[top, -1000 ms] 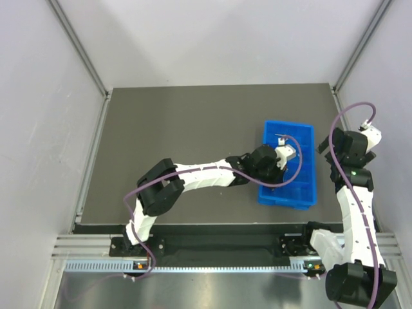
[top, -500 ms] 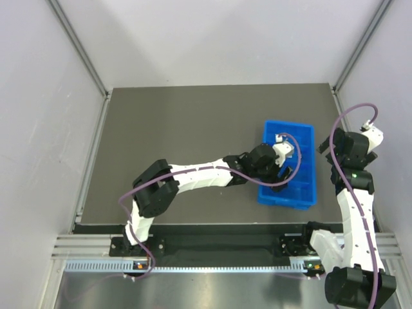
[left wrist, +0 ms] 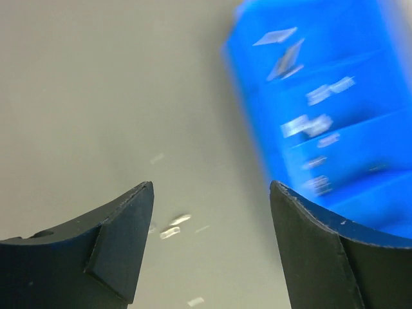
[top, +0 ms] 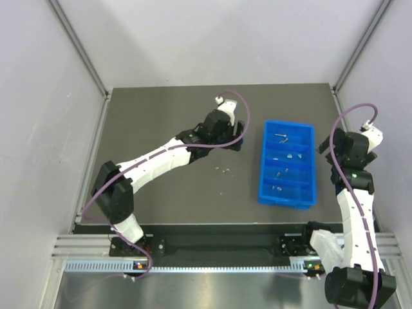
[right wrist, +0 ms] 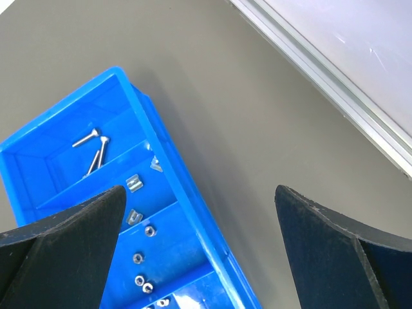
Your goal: Sort the screws and nuts into containers
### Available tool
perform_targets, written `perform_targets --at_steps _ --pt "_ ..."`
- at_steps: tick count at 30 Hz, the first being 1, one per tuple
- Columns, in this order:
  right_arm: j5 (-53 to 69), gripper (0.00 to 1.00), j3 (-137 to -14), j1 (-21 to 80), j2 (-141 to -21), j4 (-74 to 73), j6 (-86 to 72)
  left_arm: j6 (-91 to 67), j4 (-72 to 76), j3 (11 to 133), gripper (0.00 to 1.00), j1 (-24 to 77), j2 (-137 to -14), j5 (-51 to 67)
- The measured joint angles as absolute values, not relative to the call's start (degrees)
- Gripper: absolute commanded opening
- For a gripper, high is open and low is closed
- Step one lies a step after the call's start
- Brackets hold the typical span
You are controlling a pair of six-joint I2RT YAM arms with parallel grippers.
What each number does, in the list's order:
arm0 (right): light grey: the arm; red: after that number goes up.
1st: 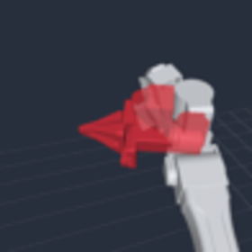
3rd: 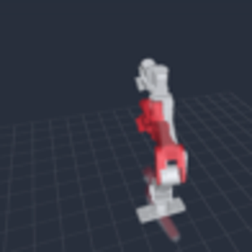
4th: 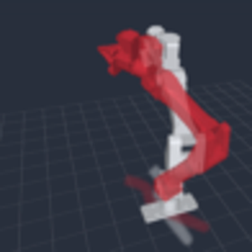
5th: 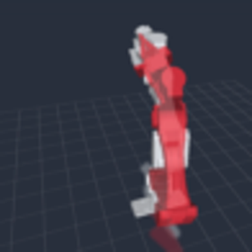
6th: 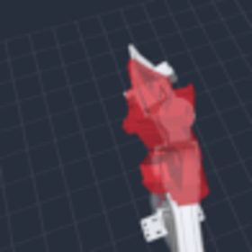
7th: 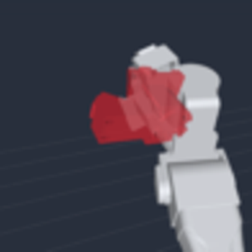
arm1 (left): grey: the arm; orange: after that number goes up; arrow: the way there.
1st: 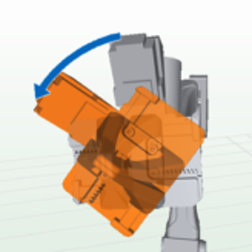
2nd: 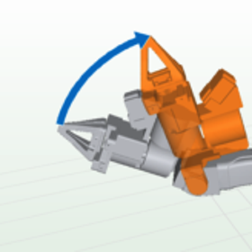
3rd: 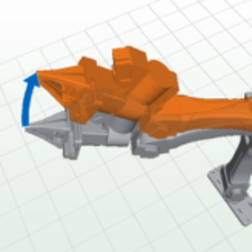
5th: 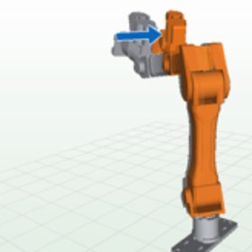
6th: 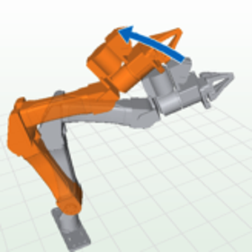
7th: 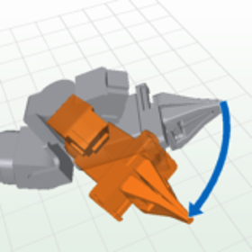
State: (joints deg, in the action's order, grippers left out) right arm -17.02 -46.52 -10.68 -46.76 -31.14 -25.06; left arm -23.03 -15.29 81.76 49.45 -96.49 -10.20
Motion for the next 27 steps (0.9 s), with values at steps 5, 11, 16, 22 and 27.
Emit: perform_targets --at_steps 5,11,16,22,27 --pt "-16.78 1.00 -46.50 -10.68 -46.65 -31.38 -25.08 -12.93 -16.64 71.81 0.72 45.82 -96.38 -3.75" --pt "-15.97 1.00 -46.50 -10.68 -46.48 -31.38 -25.10 -3.14 -16.49 68.66 0.63 46.65 -98.50 -1.41" --pt "-15.94 1.00 -46.50 -10.68 -46.46 -31.38 -25.06 0.36 -15.94 68.66 0.59 44.95 -102.13 -1.65" --pt "-15.97 1.00 -46.50 -10.68 -46.44 -31.35 -25.08 2.24 -15.42 67.66 0.59 42.11 -104.22 0.97" --pt "-15.99 1.00 -46.50 -10.68 -46.54 -31.35 -25.08 3.20 -15.09 67.33 0.58 41.08 -105.47 3.57"
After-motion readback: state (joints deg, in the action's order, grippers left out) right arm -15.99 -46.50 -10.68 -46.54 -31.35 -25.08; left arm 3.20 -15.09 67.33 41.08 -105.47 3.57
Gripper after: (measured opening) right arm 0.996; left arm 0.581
